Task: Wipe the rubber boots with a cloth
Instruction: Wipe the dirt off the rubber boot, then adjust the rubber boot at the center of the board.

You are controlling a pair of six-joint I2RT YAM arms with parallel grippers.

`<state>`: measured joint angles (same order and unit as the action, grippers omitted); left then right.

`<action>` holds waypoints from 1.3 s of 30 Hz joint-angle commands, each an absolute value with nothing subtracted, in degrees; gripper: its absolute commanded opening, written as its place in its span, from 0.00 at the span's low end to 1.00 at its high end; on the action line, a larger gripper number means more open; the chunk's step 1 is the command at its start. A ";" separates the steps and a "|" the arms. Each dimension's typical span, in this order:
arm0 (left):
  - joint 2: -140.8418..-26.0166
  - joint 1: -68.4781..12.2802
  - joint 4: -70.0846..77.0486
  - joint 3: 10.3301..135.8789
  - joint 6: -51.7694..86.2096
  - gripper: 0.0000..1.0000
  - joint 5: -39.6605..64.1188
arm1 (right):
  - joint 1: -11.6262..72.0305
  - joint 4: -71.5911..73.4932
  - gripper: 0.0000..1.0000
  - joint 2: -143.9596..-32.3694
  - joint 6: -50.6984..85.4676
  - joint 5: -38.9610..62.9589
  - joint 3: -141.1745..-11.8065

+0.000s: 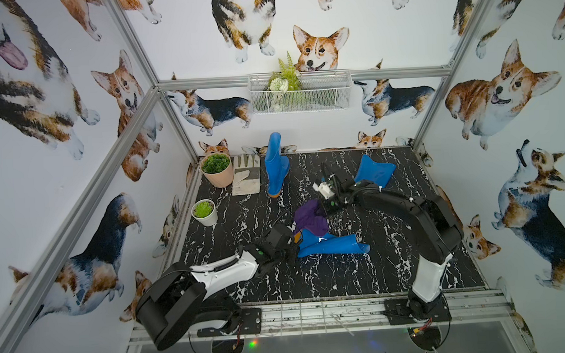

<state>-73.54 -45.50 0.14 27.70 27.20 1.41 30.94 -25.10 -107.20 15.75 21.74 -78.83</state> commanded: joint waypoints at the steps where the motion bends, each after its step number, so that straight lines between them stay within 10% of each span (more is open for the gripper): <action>1: -71.74 -45.46 -2.45 27.99 27.90 0.04 1.28 | 26.23 -29.97 0.00 -107.67 21.62 16.95 -85.82; 9: -64.05 -45.45 -14.20 32.06 23.21 0.61 -4.89 | 24.61 -28.85 0.00 -92.90 23.04 12.23 -75.42; 19: -62.08 -51.30 -16.98 39.35 12.31 0.64 -3.99 | 19.94 -25.13 0.00 -66.42 28.17 1.32 -52.97; 28: -88.83 -78.02 -22.75 58.17 -0.97 0.64 -14.02 | 11.71 -27.81 0.00 -60.24 28.92 5.12 -45.67; 39: -112.80 -83.96 -33.06 78.00 -6.77 0.66 -18.45 | 11.13 -28.54 0.00 -57.78 29.44 7.46 -43.62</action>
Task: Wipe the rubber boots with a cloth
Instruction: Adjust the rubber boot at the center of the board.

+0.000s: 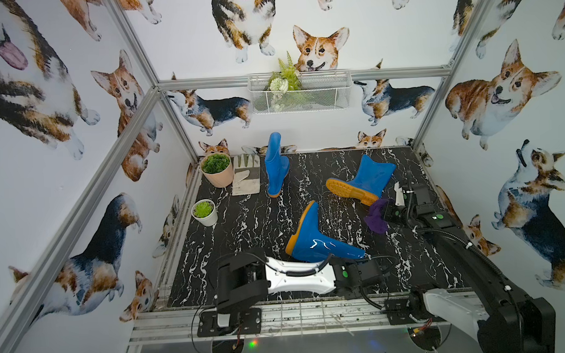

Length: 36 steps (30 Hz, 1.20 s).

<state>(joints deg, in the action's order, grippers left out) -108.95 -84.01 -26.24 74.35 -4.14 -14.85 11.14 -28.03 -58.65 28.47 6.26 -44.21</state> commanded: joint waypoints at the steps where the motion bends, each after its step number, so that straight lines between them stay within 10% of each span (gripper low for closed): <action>1: -114.00 -83.85 -34.32 79.04 -6.76 0.66 -19.24 | 11.08 -28.49 0.00 -57.46 29.53 7.55 -43.32; 7: -114.50 -81.96 -38.94 80.84 -5.08 0.56 -21.80 | 11.07 -28.48 0.00 -56.42 29.79 7.95 -42.30; 13: -110.65 -79.79 -42.07 80.66 -4.82 0.00 -22.14 | 11.07 -28.04 0.00 -56.21 30.65 8.61 -42.19; 36: -97.02 -67.18 -34.02 101.94 6.00 0.00 -10.12 | 10.99 -35.53 0.00 -52.21 27.92 4.09 -49.12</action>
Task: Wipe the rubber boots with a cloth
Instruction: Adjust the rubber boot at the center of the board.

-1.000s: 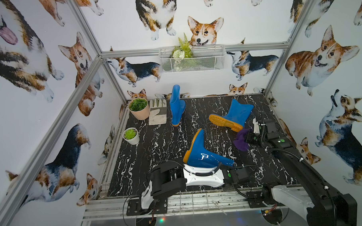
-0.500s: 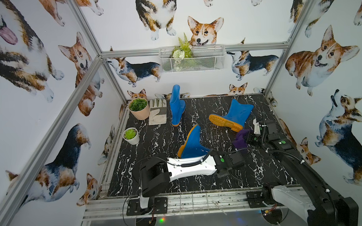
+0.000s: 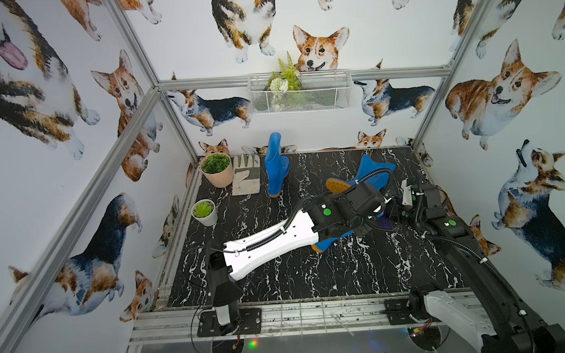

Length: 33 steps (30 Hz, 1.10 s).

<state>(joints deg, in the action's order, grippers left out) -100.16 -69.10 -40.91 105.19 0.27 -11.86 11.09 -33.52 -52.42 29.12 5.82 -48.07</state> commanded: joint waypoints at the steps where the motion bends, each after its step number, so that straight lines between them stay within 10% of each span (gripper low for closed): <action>1: -95.48 -65.61 -31.03 98.06 9.12 0.00 -9.85 | 10.99 -35.79 0.00 -52.27 27.78 4.02 -49.45; 14: -65.73 -38.23 -13.18 42.66 43.66 0.00 -11.39 | 11.35 -35.08 0.00 -57.02 30.90 9.50 -50.30; 25: -50.82 -30.44 -26.13 26.30 48.86 0.00 -9.16 | 26.83 -31.95 0.00 -69.26 34.62 2.93 -54.13; 29: -47.07 -24.76 -33.00 26.84 45.44 0.52 -5.70 | 30.74 -32.89 0.00 -72.44 34.46 -0.22 -58.03; 33: -44.94 -17.87 -37.27 31.00 39.08 0.65 -0.65 | 31.74 -32.83 0.00 -73.71 34.80 -0.70 -59.39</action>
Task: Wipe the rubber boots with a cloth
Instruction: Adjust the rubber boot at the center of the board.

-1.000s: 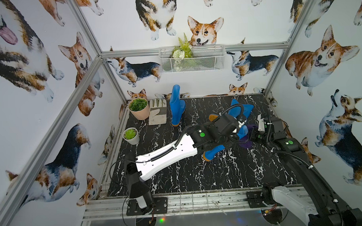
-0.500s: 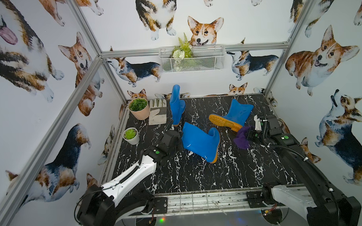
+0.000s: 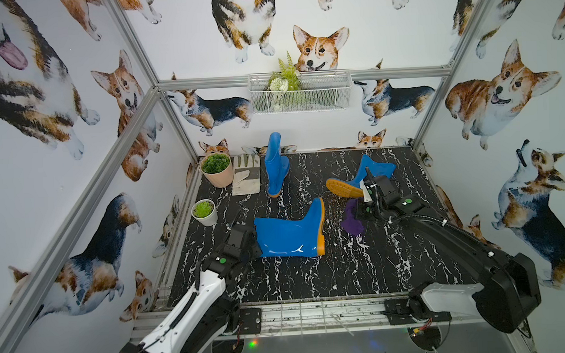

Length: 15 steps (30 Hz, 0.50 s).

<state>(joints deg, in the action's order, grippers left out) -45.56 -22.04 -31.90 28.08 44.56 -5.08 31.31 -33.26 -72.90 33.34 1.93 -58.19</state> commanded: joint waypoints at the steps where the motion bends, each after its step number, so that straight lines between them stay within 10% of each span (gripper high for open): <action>1: -45.63 -15.63 -37.67 32.06 37.45 0.66 1.38 | 31.89 -33.05 0.00 -74.08 34.75 -0.70 -59.66; 9: -62.21 3.87 -25.43 33.53 28.70 0.66 24.81 | 33.19 -33.19 0.00 -74.62 35.37 0.56 -59.48; 15: -71.85 3.94 -7.80 29.12 35.83 0.47 38.22 | 33.22 -34.70 0.00 -74.04 34.34 1.52 -59.50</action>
<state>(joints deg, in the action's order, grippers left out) -70.39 4.08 -20.80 32.08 31.73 25.98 33.10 -33.69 -74.61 34.37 1.39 -59.31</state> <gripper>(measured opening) 0.526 0.106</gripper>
